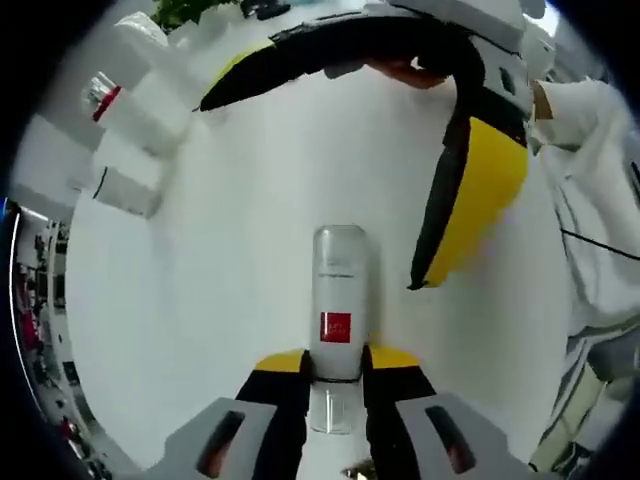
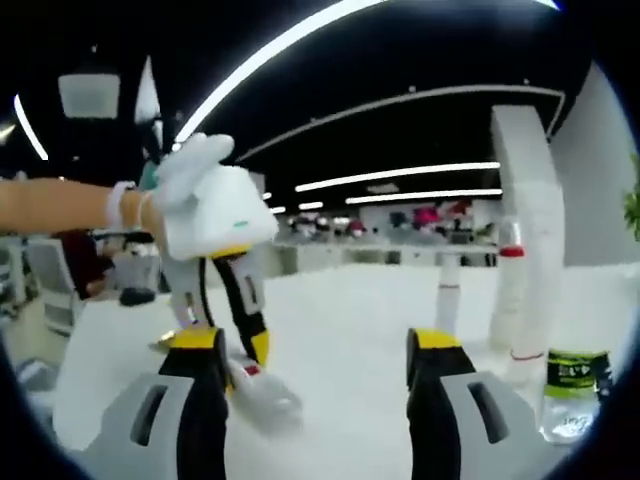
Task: Arrange the skincare products in the storage area until every visible bottle or jar stands upright without overlapping.
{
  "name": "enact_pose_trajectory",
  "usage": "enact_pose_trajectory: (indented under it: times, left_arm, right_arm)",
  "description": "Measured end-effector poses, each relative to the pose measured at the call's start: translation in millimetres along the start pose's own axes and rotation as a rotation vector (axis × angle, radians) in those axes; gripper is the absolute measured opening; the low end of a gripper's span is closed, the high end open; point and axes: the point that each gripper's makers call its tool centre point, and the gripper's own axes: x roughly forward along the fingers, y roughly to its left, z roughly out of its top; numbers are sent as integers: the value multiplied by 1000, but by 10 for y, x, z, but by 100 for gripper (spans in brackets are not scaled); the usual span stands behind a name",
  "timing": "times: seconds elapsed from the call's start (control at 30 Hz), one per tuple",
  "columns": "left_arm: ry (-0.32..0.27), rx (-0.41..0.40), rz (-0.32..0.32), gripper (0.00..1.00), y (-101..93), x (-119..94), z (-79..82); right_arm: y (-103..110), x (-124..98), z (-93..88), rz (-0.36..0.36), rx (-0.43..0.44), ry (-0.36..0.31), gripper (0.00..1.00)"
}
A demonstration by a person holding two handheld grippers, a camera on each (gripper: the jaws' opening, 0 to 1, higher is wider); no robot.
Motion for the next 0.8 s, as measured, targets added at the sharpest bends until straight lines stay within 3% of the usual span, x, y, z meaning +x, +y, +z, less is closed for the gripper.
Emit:
enact_pose_trajectory:
  times: [0.07,0.17,0.2,0.3,0.33,0.47,0.63,0.7,0.8]
  left_arm:
    - [-20,-32,9,20,218,-48,2]
    - [-84,-65,40,20,318,-130,50]
    - [-209,-111,89,20,378,-265,167]
    - [-320,-146,125,20,480,-385,241]
    - [-396,-178,150,20,491,-444,325]
    - [-529,-240,219,20,656,-576,332]
    - [-670,-304,304,20,763,-667,362]
    - [-804,-374,347,20,810,-759,398]
    - [-943,-447,352,20,793,-842,425]
  right_arm:
    - [-38,18,1,-2,7,4,72]
    - [-50,-6,47,-8,27,-15,72]
    - [-67,-63,128,-21,61,-52,72]
    - [-86,-100,199,-39,78,-92,72]
    - [-82,-128,209,-41,78,-100,71]
    - [-85,-167,276,-51,94,-147,71]
    - [-58,-170,240,-48,99,-137,71]
    - [-33,-183,237,-47,90,-139,71]
    - [-17,-195,227,-48,79,-138,71]
